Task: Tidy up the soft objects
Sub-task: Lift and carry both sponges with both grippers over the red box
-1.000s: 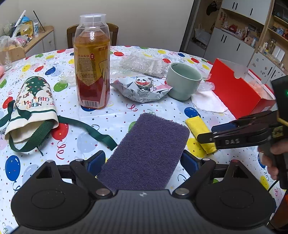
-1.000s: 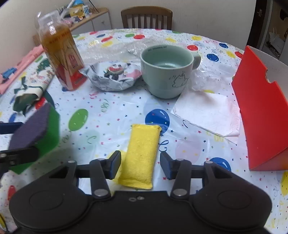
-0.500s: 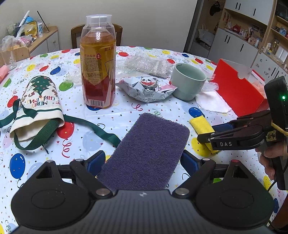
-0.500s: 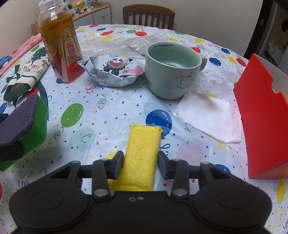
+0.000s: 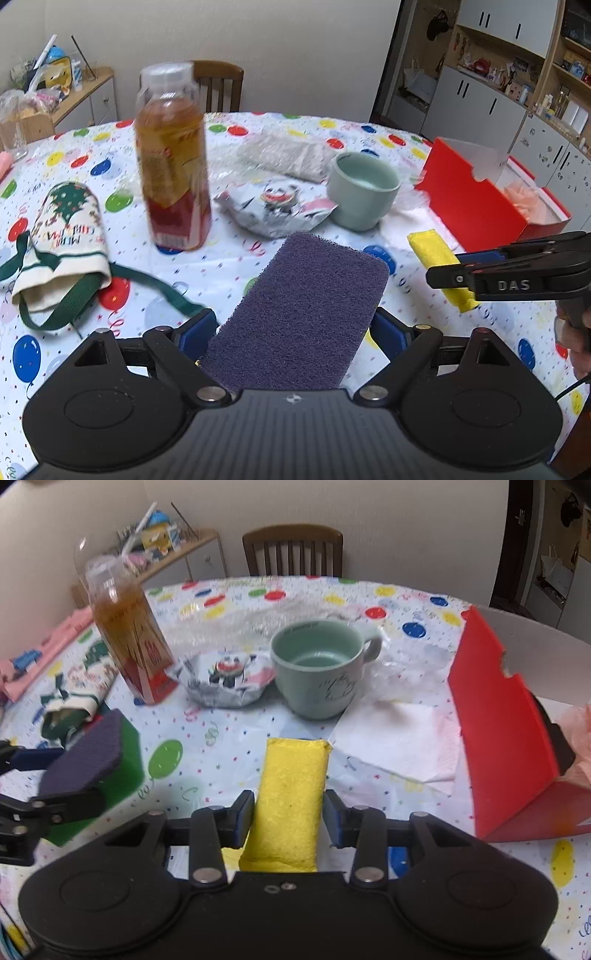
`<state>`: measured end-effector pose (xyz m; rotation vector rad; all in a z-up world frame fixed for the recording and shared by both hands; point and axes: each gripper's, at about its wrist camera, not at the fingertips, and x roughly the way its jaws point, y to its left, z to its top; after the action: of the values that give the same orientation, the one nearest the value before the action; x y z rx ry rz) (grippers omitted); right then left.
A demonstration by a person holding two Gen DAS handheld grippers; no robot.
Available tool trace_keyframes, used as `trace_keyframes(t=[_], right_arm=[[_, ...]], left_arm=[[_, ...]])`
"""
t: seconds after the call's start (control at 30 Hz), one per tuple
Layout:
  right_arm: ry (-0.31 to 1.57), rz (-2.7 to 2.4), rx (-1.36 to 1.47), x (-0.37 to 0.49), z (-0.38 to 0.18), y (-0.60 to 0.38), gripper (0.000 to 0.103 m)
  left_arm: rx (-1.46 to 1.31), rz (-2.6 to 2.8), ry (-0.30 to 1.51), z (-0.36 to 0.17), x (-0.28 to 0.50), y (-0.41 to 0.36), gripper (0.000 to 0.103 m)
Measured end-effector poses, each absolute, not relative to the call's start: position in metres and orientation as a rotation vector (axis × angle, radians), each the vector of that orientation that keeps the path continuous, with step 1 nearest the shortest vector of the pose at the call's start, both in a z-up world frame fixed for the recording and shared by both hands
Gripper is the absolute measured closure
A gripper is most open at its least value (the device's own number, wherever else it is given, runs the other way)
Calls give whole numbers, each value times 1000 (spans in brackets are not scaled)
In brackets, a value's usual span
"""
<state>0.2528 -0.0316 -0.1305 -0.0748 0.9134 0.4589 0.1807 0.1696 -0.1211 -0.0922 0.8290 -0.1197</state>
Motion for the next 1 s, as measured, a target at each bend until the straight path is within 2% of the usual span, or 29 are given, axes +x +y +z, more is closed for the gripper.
trace_keyframes(t=[0.57, 1.0], right_arm=[[816, 478, 20, 264, -61, -142, 64], [776, 395, 29, 303, -49, -247, 64]], left_arm=[[-60, -184, 759, -63, 218, 63, 13], [8, -256, 726, -49, 267, -48, 13]])
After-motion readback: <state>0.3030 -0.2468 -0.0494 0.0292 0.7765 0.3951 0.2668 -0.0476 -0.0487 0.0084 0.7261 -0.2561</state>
